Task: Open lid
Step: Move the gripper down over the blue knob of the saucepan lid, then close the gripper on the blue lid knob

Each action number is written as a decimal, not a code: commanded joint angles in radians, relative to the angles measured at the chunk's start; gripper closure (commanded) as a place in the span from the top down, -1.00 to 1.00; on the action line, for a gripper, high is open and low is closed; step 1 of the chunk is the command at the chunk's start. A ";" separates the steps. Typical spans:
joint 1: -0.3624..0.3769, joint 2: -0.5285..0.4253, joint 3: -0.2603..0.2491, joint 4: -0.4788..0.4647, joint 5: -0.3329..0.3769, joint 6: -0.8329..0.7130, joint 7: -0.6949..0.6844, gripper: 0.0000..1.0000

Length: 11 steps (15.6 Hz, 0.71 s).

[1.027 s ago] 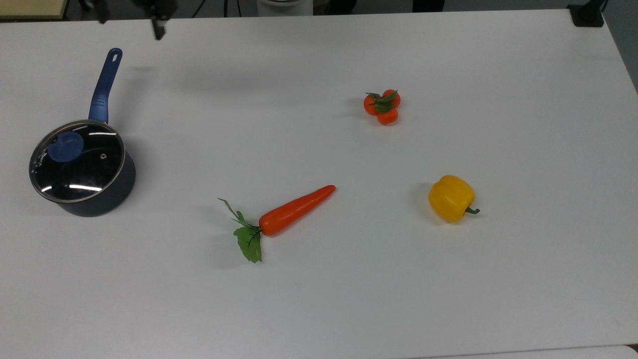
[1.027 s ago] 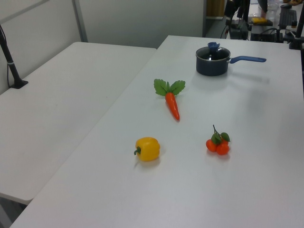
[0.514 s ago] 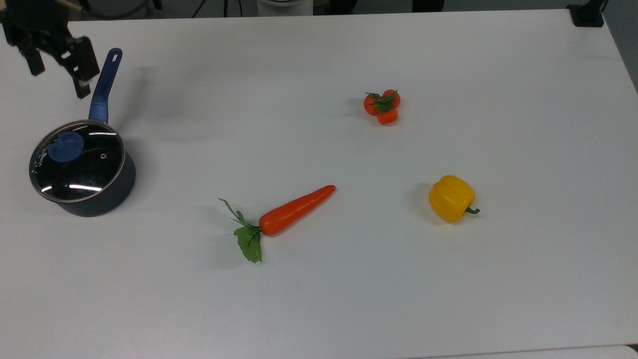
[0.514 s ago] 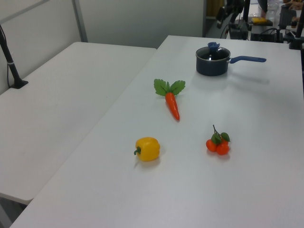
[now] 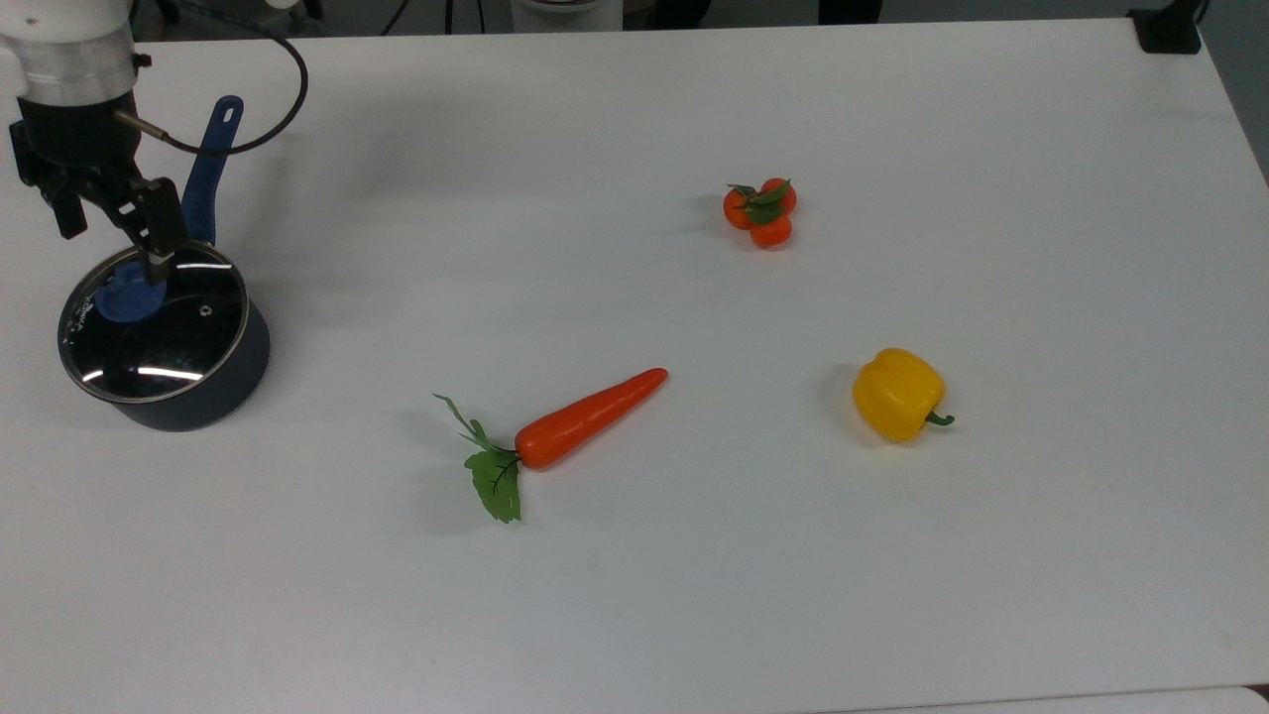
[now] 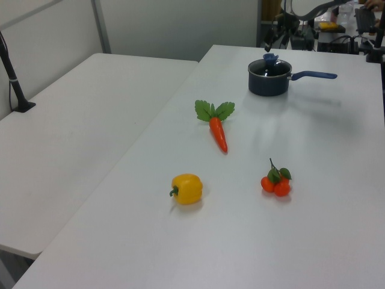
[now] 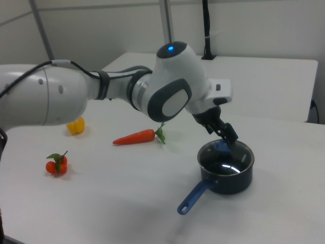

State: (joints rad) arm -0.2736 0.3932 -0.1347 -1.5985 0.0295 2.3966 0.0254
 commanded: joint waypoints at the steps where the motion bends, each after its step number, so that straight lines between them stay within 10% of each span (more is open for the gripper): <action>1: -0.004 0.032 0.003 0.014 0.012 0.051 0.008 1.00; 11: -0.007 0.067 0.004 0.002 0.009 0.096 0.010 0.77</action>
State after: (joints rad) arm -0.2815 0.4506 -0.1335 -1.5977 0.0295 2.4602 0.0257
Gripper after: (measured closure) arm 0.066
